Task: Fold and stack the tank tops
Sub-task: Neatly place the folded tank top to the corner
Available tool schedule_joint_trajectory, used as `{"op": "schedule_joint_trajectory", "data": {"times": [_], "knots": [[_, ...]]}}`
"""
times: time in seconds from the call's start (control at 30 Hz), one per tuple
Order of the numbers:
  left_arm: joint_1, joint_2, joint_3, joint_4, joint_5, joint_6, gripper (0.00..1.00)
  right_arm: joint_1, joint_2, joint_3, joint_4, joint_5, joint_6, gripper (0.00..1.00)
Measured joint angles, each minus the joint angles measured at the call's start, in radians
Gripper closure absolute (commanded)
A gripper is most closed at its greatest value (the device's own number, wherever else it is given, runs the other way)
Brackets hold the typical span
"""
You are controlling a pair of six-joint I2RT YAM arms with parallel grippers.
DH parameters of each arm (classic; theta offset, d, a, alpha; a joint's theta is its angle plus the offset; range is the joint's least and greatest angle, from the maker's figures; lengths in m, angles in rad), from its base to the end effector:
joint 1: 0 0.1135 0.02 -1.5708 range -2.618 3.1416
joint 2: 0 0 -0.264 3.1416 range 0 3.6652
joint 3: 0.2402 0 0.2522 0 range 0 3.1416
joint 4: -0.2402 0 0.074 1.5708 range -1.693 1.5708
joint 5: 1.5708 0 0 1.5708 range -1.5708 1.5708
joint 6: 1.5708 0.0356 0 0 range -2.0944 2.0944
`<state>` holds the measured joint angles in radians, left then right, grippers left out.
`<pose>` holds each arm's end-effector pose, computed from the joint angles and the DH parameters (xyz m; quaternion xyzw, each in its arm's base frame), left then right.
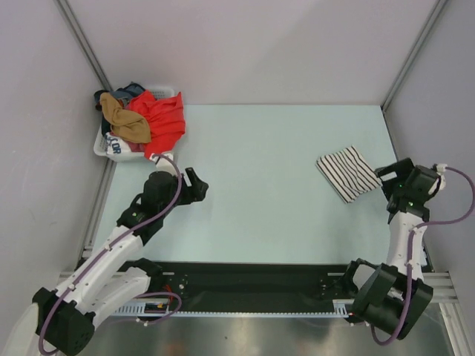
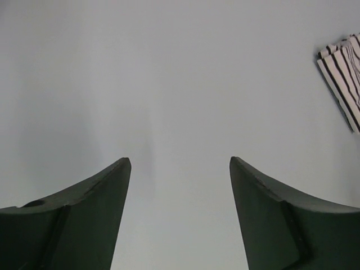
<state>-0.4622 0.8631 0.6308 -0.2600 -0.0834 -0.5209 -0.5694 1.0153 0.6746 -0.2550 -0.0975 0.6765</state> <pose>0.1777 -0.0852 0.2644 -0.0465 0.8564 -0.2106 0.4692 0.1891 -0.1169 0.2511 0.4963 0.7300 0.0680 0.4649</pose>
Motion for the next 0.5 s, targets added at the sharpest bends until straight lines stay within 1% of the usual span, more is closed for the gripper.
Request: {"op": "schedule_joint_trajectory", "data": {"times": [0.07, 0.1, 0.17, 0.2, 0.23, 0.27, 0.3, 0.37, 0.4, 0.5], "knots": [[0.000, -0.036, -0.015, 0.003, -0.020, 0.000, 0.15, 0.079, -0.027, 0.002, 0.013, -0.033, -0.010, 0.00], [0.000, -0.056, -0.025, 0.003, -0.029, 0.002, 0.13, 0.148, -0.035, 0.004, 0.017, -0.023, -0.019, 0.00], [0.000, -0.091, -0.045, 0.002, -0.048, 0.005, 0.09, 0.306, -0.037, 0.018, 0.023, -0.011, -0.039, 0.00], [0.000, -0.104, -0.052, 0.002, -0.057, 0.007, 0.07, 0.396, -0.035, 0.027, 0.027, 0.008, -0.050, 0.00], [0.000, -0.112, -0.056, 0.002, -0.065, 0.007, 0.03, 0.501, -0.029, 0.042, 0.030, 0.031, -0.063, 0.00], [0.000, -0.121, -0.062, 0.002, -0.074, 0.006, 0.02, 0.575, -0.021, 0.054, 0.035, 0.048, -0.074, 0.00], [0.000, -0.130, -0.067, 0.002, -0.082, 0.006, 0.00, 0.671, -0.005, 0.074, 0.041, 0.085, -0.091, 0.00], [0.000, -0.149, -0.082, 0.003, -0.100, 0.005, 0.00, 0.799, 0.032, 0.110, 0.047, 0.151, -0.118, 0.00], [0.000, -0.160, -0.093, 0.004, -0.107, 0.005, 0.00, 0.876, 0.056, 0.131, 0.048, 0.211, -0.134, 0.00], [0.000, -0.190, -0.132, 0.006, -0.137, 0.005, 0.00, 1.040, 0.140, 0.181, 0.068, 0.345, -0.181, 0.00]]}}
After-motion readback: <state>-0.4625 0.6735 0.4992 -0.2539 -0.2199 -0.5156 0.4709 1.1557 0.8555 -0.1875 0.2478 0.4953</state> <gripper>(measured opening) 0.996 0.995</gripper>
